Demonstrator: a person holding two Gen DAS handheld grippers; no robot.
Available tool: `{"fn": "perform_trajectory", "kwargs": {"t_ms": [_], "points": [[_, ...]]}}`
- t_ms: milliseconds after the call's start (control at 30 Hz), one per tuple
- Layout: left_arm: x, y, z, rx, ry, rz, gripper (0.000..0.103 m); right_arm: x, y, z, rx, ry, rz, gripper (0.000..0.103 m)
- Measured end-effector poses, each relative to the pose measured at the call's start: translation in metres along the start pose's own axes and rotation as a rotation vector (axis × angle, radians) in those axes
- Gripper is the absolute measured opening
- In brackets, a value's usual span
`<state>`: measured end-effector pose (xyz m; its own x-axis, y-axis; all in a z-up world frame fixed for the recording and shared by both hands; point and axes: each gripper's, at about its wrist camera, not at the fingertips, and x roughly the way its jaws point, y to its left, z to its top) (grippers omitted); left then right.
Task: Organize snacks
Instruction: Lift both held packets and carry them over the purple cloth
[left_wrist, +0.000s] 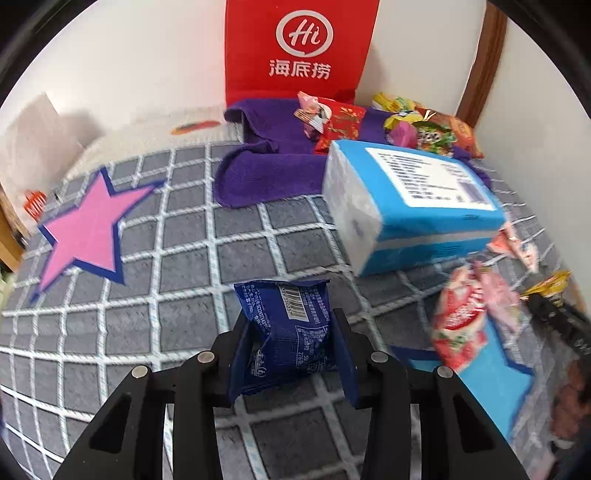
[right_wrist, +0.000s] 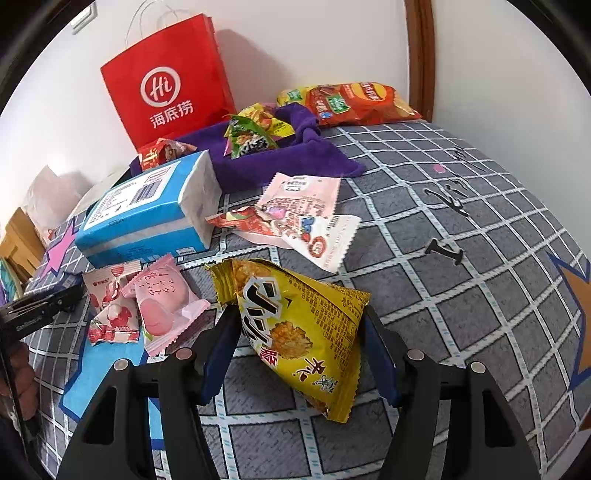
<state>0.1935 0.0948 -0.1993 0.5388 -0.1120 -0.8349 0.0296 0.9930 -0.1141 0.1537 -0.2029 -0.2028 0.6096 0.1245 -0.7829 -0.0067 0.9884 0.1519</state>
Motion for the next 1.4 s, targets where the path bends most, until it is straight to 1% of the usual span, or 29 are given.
{"fn": "perform_trajectory", "kwargs": {"t_ms": [33, 100, 400, 500, 567, 667, 867, 967, 1133, 1267, 1400], "points": [[-0.003, 0.002, 0.001, -0.018, 0.009, -0.02, 0.038, -0.001, -0.002, 0.0, 0.009, 0.003, 0.01, 0.064], [-0.01, 0.002, 0.002, -0.026, -0.001, -0.016, 0.038, -0.005, -0.005, 0.002, 0.02, 0.006, 0.015, 0.064], [-0.049, -0.005, 0.021, -0.028, -0.06, -0.014, 0.038, -0.052, 0.007, 0.039, -0.046, -0.079, 0.031, 0.064], [-0.06, -0.007, 0.031, -0.038, -0.072, -0.037, 0.038, -0.064, 0.014, 0.051, -0.078, -0.105, 0.028, 0.064], [-0.066, -0.009, 0.038, -0.038, -0.086, -0.037, 0.038, -0.071, 0.016, 0.06, -0.098, -0.119, 0.041, 0.064], [-0.074, -0.013, 0.051, -0.033, -0.108, -0.023, 0.038, -0.075, 0.018, 0.077, -0.11, -0.121, 0.037, 0.064], [-0.085, -0.017, 0.08, -0.05, -0.118, -0.054, 0.038, -0.082, 0.026, 0.113, -0.139, -0.137, 0.032, 0.064], [-0.09, -0.016, 0.095, -0.064, -0.116, -0.074, 0.038, -0.086, 0.03, 0.128, -0.162, -0.147, 0.061, 0.064], [-0.1, -0.018, 0.12, -0.066, -0.146, -0.057, 0.038, -0.086, 0.037, 0.151, -0.183, -0.15, 0.053, 0.064], [-0.106, -0.022, 0.138, -0.051, -0.175, -0.05, 0.038, -0.085, 0.042, 0.172, -0.17, -0.15, 0.087, 0.064], [-0.108, -0.024, 0.154, -0.045, -0.198, -0.046, 0.038, -0.079, 0.051, 0.192, -0.166, -0.147, 0.09, 0.064]]}}
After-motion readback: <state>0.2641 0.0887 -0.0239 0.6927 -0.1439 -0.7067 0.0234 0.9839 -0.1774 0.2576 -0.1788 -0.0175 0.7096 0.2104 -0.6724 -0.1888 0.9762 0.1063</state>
